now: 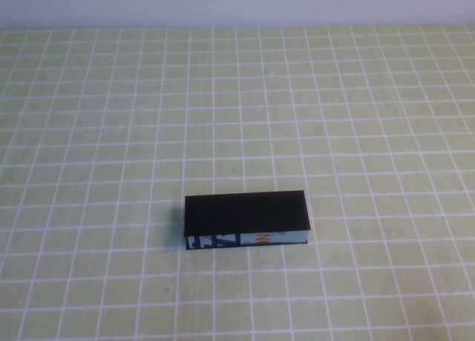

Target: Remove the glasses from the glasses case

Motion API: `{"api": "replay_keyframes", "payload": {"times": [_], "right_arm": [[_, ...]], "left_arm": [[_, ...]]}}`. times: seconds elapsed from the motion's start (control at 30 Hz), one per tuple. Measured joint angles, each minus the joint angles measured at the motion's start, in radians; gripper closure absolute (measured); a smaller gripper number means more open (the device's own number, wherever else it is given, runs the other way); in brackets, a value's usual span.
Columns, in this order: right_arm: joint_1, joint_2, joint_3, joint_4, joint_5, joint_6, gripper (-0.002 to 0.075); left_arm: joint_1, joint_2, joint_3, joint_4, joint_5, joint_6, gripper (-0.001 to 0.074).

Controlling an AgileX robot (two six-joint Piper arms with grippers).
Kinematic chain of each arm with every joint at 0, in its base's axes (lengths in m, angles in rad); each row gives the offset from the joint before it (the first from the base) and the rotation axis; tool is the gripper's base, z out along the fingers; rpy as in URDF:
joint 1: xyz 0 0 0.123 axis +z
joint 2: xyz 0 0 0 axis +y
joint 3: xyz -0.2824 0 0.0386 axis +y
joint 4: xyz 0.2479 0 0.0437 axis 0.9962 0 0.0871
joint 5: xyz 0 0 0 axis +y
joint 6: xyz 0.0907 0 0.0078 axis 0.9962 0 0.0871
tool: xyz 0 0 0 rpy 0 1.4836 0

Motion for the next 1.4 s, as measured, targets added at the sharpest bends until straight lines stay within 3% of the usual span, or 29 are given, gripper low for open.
{"api": "replay_keyframes", "payload": {"times": [0.17, 0.3, 0.63, 0.93, 1.2, 1.4], "right_arm": [[0.000, 0.000, 0.000, 0.000, 0.000, 0.000, 0.0743], [0.000, 0.000, 0.000, 0.000, 0.000, 0.000, 0.0743], [0.000, 0.000, 0.000, 0.000, 0.000, 0.000, 0.0743], [0.000, 0.000, 0.000, 0.000, 0.000, 0.000, 0.0743], [0.000, 0.000, 0.000, 0.000, 0.000, 0.000, 0.0743], [0.000, 0.000, 0.000, 0.000, 0.000, 0.000, 0.0743]], "left_arm": [[0.000, 0.082, -0.026, -0.028, 0.114, -0.027, 0.0739], [0.000, 0.286, -0.132, -0.039, 0.258, -0.020, 0.0739], [0.000, 0.828, -0.512, -0.075, 0.587, 0.374, 0.0739], [0.000, 1.277, -0.817, -0.371, 0.650, 0.739, 0.0739], [-0.005, 1.545, -0.981, -0.543, 0.675, 0.907, 0.0739], [-0.125, 1.683, -1.069, -0.537, 0.657, 0.927, 0.0739]]}}
